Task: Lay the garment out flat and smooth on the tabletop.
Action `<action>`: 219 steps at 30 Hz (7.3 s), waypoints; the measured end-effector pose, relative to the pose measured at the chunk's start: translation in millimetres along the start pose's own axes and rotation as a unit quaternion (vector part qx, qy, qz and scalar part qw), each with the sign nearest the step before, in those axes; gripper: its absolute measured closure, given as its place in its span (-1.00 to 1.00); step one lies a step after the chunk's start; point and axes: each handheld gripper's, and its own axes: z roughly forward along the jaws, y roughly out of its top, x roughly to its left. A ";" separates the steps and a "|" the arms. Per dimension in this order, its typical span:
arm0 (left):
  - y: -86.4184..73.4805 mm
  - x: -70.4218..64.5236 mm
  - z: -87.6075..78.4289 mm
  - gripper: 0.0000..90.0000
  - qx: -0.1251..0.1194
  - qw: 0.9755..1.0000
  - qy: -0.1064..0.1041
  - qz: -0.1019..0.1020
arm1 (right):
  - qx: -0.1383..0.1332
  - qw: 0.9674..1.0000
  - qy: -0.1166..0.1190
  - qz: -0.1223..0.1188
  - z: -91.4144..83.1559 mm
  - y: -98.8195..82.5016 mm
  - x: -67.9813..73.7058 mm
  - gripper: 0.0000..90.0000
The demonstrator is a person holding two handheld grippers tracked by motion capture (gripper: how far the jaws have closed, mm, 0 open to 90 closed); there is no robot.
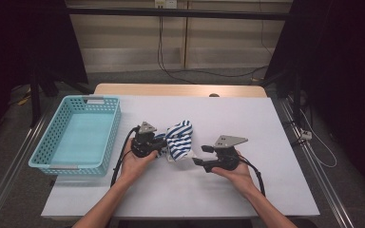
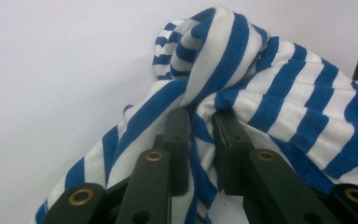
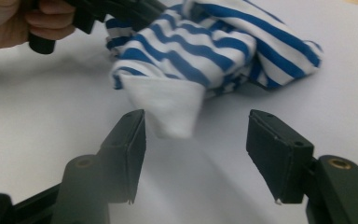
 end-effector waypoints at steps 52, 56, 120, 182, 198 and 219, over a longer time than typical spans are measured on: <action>24.4 -54.1 -40.9 0.27 -0.089 0.993 -0.059 0.040 | -0.056 0.996 -0.061 0.009 -36.2 33.1 -20.5 0.84; 24.2 -61.1 -37.3 0.32 -0.082 0.992 -0.075 0.061 | -0.056 0.997 -0.052 0.003 -25.7 40.7 -18.4 0.84; -2.1 15.4 -13.6 0.81 -0.006 0.999 0.017 -0.041 | -0.013 0.999 -0.044 -0.027 19.6 23.7 -3.2 0.91; 5.8 -67.3 39.5 0.10 0.050 0.994 0.004 0.093 | -0.062 0.994 -0.083 0.040 -33.0 34.0 -52.2 0.97; -2.5 -49.4 -25.3 0.60 0.007 0.996 -0.065 0.061 | -0.060 0.994 -0.086 0.043 -37.0 31.7 -55.6 0.97; -17.1 -17.6 -79.3 0.04 -0.057 0.998 -0.036 0.007 | -0.038 0.995 -0.081 0.045 -26.0 24.9 -54.4 0.98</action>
